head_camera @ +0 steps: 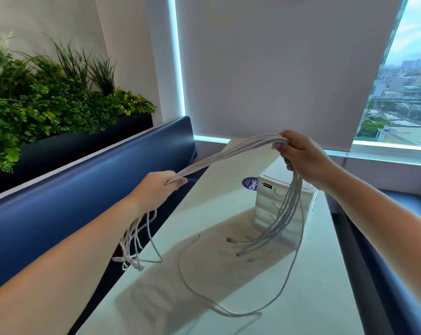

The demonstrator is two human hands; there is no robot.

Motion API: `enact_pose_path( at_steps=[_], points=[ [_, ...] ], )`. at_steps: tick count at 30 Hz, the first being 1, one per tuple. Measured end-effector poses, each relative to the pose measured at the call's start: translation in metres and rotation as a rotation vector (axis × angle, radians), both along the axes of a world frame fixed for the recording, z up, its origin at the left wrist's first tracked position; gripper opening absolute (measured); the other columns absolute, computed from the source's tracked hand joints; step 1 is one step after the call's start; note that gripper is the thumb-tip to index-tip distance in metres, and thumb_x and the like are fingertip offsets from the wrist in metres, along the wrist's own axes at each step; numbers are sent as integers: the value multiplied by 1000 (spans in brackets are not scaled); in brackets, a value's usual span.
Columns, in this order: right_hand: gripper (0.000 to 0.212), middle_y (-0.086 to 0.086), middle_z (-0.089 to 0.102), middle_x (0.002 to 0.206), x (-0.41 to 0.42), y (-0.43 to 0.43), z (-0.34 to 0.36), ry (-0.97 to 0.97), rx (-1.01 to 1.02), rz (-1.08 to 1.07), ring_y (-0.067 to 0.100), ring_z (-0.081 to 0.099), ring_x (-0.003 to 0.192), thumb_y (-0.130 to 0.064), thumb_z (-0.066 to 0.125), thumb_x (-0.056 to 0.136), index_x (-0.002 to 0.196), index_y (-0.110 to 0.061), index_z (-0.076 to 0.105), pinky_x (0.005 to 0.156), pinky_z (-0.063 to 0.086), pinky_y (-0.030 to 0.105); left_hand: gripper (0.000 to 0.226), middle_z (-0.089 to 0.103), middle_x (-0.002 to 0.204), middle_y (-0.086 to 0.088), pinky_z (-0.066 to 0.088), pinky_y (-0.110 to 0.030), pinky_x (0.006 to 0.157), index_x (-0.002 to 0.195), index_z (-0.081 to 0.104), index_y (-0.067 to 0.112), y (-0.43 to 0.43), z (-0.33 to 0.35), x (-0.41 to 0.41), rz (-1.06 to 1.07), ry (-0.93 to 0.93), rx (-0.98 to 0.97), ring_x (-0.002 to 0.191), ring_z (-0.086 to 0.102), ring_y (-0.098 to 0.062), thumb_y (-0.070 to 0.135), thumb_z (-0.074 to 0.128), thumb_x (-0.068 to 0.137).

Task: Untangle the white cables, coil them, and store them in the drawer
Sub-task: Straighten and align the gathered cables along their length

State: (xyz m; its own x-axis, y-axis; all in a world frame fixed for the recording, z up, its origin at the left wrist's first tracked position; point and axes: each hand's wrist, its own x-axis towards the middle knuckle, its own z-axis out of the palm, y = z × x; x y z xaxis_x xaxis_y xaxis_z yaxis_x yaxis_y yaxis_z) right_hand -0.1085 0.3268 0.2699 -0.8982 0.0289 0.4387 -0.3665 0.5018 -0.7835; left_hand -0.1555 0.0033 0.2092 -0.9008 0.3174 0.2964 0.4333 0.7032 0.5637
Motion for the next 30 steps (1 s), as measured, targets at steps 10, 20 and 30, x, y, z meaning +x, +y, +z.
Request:
enact_pose_path(
  at_steps=[10, 20, 30],
  points=[
    [26, 3, 34, 62, -12, 48, -37, -106, -143, -158, 15, 29, 52, -7, 44, 95, 76, -20, 54, 50, 24, 27, 56, 37, 59, 1, 30, -31, 56, 67, 41, 12, -14, 43, -10, 46, -4, -198, 52, 37, -14, 64, 51, 86],
    [24, 5, 41, 64, 1, 75, -72, -319, 22, -301, 17, 38, 54, -6, 40, 98, 81, -13, 54, 49, 34, 29, 52, 29, 59, 4, 32, -26, 51, 78, 41, 13, -17, 54, -3, 37, -368, 23, 52, 26, -13, 63, 44, 91],
    [109, 8, 11, 158, 13, -11, -52, -284, 748, -17, 34, 21, 142, -46, 69, 81, 152, -22, -11, 115, 20, 45, 49, 34, 59, 4, 27, -24, 51, 73, 41, 11, 46, 76, 22, -77, -99, -59, 42, 30, -6, 49, 32, 103]
  ],
)
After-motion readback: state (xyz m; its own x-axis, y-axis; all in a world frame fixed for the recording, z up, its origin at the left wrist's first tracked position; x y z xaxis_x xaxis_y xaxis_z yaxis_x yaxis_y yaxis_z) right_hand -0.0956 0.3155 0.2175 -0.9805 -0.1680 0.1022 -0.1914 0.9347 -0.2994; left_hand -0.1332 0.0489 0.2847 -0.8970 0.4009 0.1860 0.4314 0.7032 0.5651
